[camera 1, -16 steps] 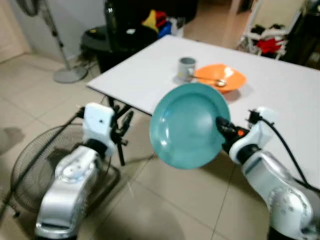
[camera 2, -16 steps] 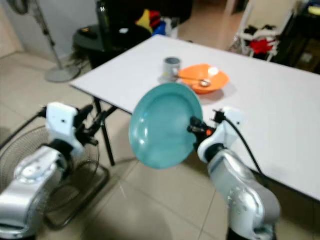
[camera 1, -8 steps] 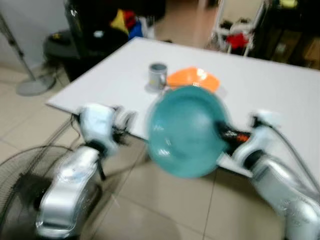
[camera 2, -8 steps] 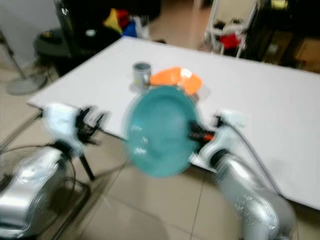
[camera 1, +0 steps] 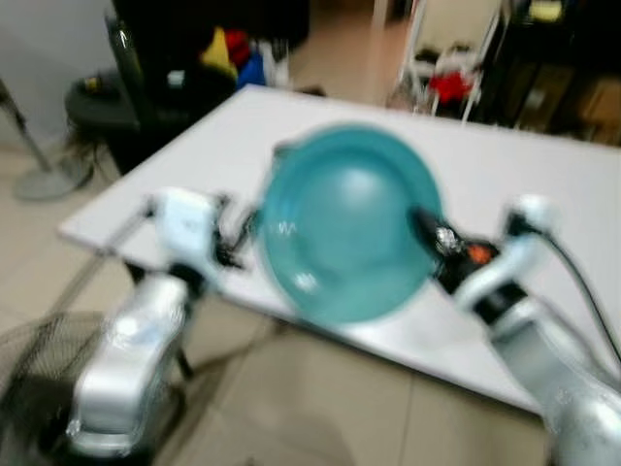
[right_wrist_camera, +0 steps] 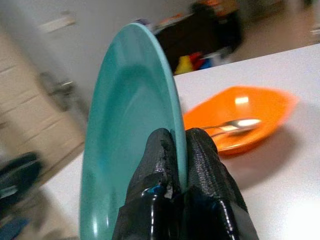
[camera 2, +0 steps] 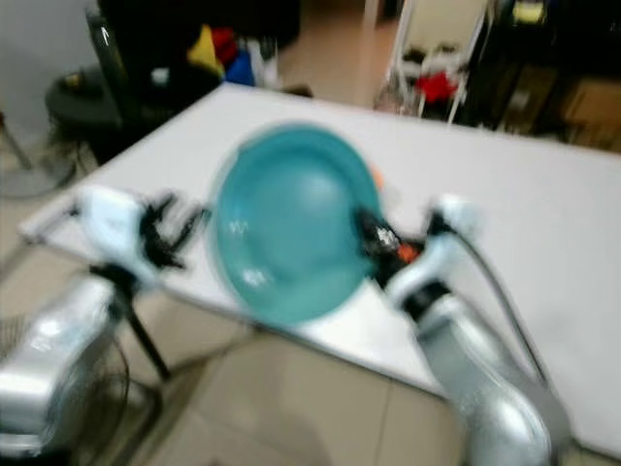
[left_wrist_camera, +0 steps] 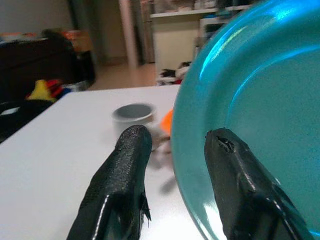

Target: Setting the table

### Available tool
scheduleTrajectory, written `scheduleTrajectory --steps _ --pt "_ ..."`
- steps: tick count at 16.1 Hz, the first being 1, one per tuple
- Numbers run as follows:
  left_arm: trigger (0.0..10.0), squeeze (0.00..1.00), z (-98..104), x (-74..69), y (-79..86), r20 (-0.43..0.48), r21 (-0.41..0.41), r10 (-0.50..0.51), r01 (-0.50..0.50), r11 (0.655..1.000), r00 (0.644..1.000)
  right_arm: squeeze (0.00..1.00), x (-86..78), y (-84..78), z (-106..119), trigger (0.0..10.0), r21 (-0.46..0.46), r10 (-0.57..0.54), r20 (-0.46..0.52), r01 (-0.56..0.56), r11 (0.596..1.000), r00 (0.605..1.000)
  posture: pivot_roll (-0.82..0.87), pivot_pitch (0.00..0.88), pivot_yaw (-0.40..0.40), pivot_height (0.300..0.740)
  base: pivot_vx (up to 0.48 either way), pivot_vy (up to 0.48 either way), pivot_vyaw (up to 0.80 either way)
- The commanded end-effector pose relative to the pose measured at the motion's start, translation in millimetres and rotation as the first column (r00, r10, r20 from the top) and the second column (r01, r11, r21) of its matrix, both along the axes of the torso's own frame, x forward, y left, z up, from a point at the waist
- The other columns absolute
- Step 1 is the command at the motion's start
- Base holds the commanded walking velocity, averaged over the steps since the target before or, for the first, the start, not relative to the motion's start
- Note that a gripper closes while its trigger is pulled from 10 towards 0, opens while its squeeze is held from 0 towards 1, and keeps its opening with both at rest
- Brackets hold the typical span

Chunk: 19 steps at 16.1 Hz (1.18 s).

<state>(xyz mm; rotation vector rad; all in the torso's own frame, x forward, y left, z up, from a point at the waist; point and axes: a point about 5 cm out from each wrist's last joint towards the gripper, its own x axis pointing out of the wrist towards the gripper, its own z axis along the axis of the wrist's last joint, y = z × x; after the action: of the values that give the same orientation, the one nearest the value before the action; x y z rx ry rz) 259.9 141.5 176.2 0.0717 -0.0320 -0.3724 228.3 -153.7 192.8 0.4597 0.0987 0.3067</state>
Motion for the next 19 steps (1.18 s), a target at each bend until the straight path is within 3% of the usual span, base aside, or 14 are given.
scheduleTrajectory --steps 1,4,7,11,19 --pt "10.0 0.0 4.8 1.0 7.9 0.018 0.017 0.025 -0.025 1.0 1.0 0.0 0.2 4.6 9.4 10.0 0.025 0.007 0.055 -0.008 1.0 0.998 0.07 0.0 0.035 0.74 0.352 0.0 0.0" --pt "10.0 0.0 6.0 2.0 7.2 0.023 0.009 0.022 -0.023 1.0 0.999 0.0 2.1 -5.7 10.0 10.0 0.061 -0.079 0.055 0.076 0.995 0.995 0.06 0.0 0.037 0.74 0.354 0.0 0.0" --pt "10.0 0.0 5.9 2.9 6.2 0.024 0.006 0.022 -0.022 1.0 0.999 0.0 2.2 -6.0 9.6 10.0 0.061 -0.082 0.051 0.079 0.995 0.995 0.06 0.0 0.036 0.74 0.361 0.0 0.0" --pt "10.0 0.0 4.3 3.7 5.0 0.014 0.01 0.027 -0.027 1.0 1.0 0.0 2.2 -3.7 6.8 10.0 0.049 -0.07 0.032 0.068 0.996 0.997 0.06 0.0 0.039 0.74 0.0 0.0 -0.11" --pt "10.0 0.0 5.7 5.6 7.2 0.02 0.021 0.024 -0.024 0.999 1.0 0.0 1.4 1.0 3.6 10.0 0.053 -0.047 0.015 0.046 0.998 0.999 0.07 0.0 0.045 0.74 0.0 0.438 -0.7"
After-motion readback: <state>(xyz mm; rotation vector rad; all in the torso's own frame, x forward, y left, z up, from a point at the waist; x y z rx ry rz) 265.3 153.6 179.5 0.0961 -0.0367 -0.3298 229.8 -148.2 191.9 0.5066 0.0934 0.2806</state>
